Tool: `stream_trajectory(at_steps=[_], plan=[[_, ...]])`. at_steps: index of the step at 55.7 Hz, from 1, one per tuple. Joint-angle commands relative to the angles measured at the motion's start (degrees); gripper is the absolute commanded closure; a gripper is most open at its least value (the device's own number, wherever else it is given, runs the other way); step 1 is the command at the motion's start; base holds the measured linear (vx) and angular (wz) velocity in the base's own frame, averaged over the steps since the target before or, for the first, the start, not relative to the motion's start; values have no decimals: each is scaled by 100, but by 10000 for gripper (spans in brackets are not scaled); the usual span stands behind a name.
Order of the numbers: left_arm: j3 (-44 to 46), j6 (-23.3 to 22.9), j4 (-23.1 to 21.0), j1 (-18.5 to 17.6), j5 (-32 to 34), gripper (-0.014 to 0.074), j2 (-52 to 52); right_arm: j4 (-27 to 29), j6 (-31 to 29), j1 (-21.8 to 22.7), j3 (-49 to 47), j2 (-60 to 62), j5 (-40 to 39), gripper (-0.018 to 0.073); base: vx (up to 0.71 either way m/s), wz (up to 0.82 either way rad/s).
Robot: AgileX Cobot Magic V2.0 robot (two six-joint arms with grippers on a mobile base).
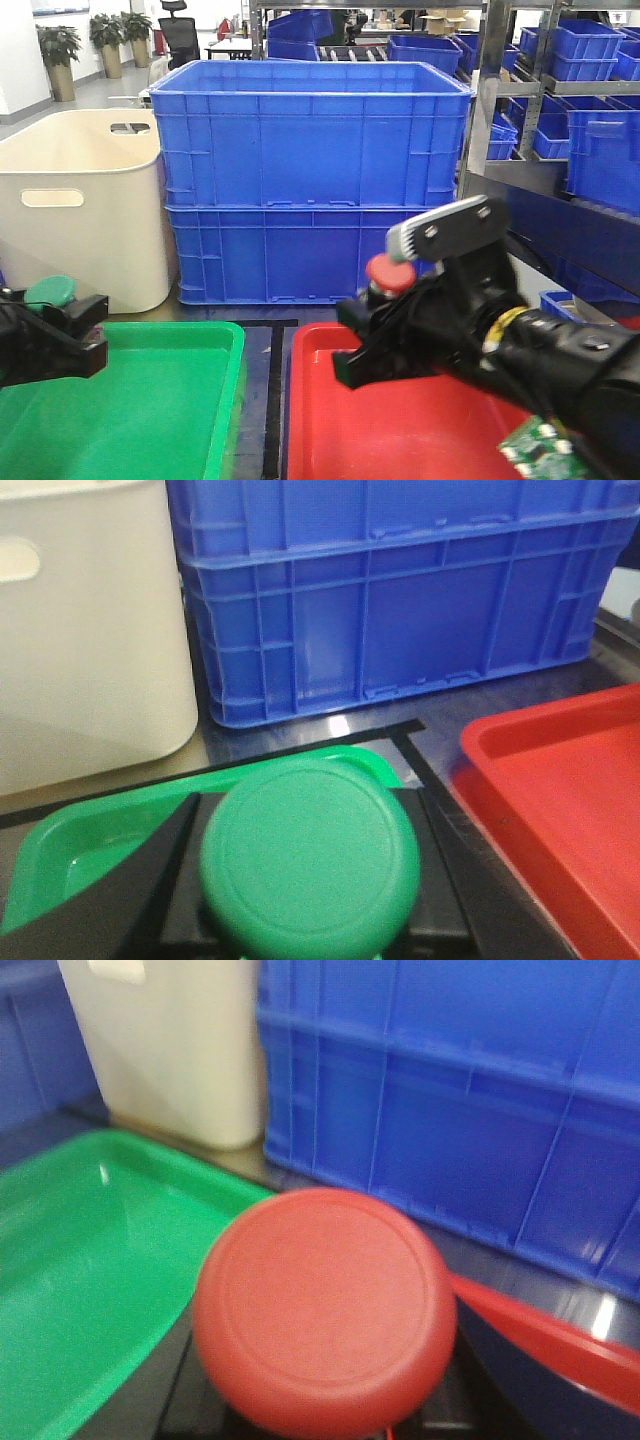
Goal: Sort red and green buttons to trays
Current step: 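Lower the left gripper into the green tray, right into the red tray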
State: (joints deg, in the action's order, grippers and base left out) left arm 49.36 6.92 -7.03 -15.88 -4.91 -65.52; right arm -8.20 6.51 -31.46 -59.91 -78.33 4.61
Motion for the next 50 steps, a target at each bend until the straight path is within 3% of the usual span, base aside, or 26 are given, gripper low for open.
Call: stream_trajectory(at_steps=[1,8,17,26,50], plan=[[198,-43,-40,-33,765,599,-177,-17,-96,23,-218,-159,-536,568,0,0],[198,-43,-40,-33,1064,599,-666,65,-69,42,-218,-564,-668,568,0,0],[198,-187,-44,-33,1219,596,-1092,593,103,425,-218,-911,-544,568,0,0],[198,-187,-44,-33,1247,594,-1333,446,57,706,-218,-1078,-852,565,0,0],[198,-187,-44,-33,1347,562,-1913,455,-137,699,-218,-1601,-391,486,0,0]])
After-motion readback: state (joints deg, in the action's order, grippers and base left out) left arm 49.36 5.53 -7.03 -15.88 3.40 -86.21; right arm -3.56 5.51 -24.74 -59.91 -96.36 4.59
